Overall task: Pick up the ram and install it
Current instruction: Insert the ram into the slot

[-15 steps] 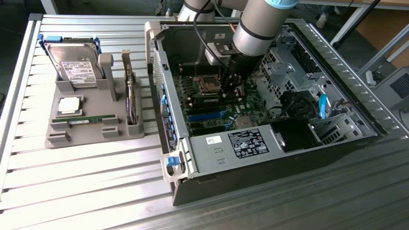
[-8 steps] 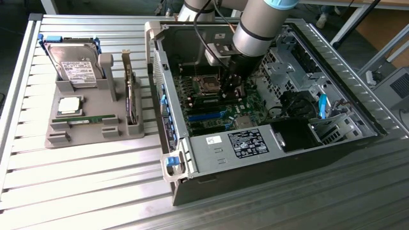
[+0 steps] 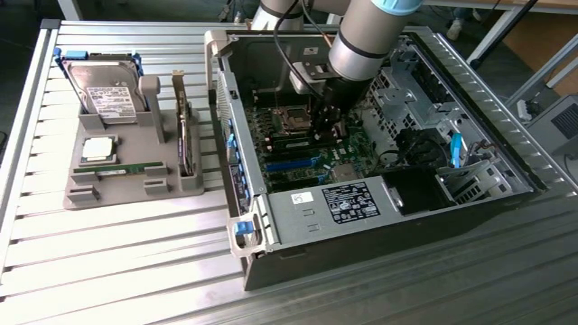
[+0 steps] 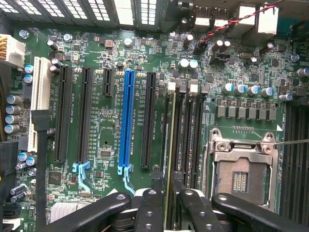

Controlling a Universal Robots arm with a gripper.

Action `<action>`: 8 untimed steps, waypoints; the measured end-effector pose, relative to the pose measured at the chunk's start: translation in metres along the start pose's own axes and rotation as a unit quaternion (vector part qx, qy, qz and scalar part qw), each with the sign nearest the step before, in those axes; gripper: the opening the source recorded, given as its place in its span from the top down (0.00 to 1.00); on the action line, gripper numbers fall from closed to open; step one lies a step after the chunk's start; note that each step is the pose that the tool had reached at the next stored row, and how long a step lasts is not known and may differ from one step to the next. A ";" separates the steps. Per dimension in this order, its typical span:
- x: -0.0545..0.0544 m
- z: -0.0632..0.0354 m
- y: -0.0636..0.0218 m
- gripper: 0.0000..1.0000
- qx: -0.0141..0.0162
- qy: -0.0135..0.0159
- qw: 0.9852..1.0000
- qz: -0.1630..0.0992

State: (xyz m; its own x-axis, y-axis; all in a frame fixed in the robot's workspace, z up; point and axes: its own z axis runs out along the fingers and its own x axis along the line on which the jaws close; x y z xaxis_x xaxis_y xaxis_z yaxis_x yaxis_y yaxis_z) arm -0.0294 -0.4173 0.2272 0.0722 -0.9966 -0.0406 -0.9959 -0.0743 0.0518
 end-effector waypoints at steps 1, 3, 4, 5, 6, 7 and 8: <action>0.000 -0.0002 0.0001 0.80 0.000 0.000 1.000 0.000; 0.000 -0.0020 0.0002 0.80 0.000 0.000 1.000 0.000; 0.000 -0.0030 0.0002 0.80 0.000 0.001 1.000 0.000; -0.001 -0.0063 0.0003 0.80 0.000 0.001 1.000 0.000; -0.001 -0.0106 0.0005 0.80 0.000 0.001 1.000 0.000; -0.001 -0.0119 0.0006 0.80 0.000 0.001 1.000 0.000; -0.001 -0.0125 0.0006 0.80 0.000 0.001 1.000 0.000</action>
State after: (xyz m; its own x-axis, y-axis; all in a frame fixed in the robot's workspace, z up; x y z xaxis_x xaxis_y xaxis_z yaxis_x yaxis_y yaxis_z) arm -0.0294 -0.4168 0.2397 0.0721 -0.9967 -0.0384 -0.9959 -0.0740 0.0520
